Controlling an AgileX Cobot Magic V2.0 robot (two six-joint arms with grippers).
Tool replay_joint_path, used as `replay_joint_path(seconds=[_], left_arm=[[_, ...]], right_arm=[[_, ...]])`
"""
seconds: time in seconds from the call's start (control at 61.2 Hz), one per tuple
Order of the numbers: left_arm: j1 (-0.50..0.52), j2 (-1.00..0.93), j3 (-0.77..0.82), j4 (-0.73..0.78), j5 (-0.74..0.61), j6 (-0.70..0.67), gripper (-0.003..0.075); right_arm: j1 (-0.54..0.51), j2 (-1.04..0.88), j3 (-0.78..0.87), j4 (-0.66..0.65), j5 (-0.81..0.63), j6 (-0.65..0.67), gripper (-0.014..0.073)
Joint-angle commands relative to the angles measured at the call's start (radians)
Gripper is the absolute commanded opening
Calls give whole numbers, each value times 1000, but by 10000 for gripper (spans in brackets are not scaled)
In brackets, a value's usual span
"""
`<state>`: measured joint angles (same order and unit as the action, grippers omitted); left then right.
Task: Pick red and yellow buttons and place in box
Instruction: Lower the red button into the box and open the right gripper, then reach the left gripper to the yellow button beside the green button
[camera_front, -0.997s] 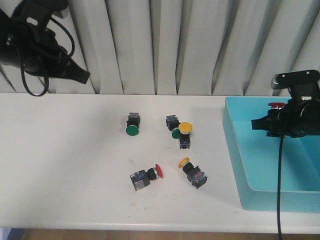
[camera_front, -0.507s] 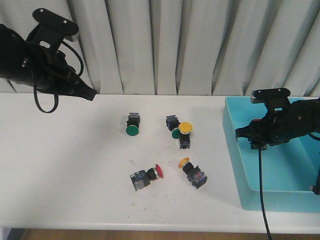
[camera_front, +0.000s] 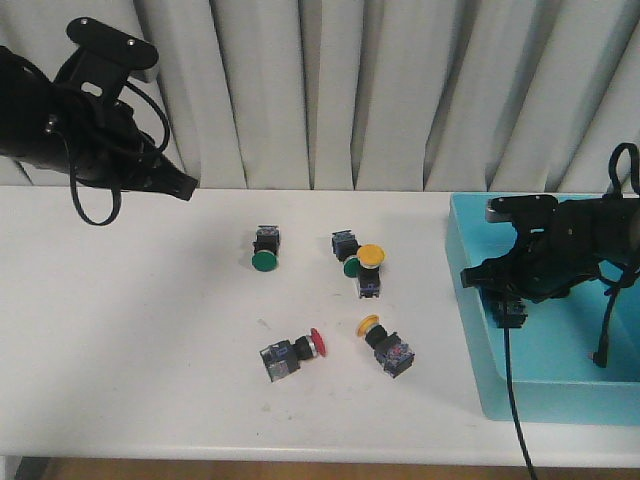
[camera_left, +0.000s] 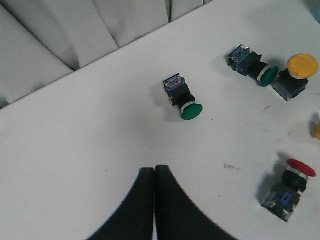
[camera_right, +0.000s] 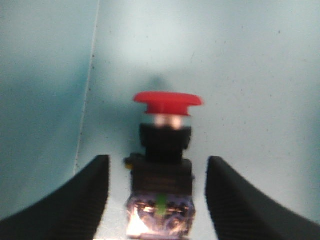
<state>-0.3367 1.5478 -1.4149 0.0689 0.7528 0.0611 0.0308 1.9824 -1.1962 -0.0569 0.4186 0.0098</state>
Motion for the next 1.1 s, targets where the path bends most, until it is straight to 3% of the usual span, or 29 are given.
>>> replay_joint_path(seconds=[0.0,0.392,0.49,0.605,0.703,0.866,1.079], left_arm=[[1,-36,-25,-8,-82,-7,-1],[-65,-36,-33,-76,-295,13,32],[-119,-36,-33,-76,-414,39,81],[-183,-5,-57,-76,-501,44,201],[-221,73,-147,-114,-462,43,330],[-242,282,-409,-225,-282,43,549],[-242,591,-765,-285,-68,-9,586]], right_arm=[[-6,-83,-29,-19,-33,-10,507],[-6,-383,-29,-20,54,-39,507],[-6,-499,-29,-2,73,-39,507],[-6,-642,-25,23,101,-44,507],[-6,-754,-22,49,143,-58,507],[-6,-905,-22,99,206,-108,507],[-6,-1012,5,116,222,-128,507]])
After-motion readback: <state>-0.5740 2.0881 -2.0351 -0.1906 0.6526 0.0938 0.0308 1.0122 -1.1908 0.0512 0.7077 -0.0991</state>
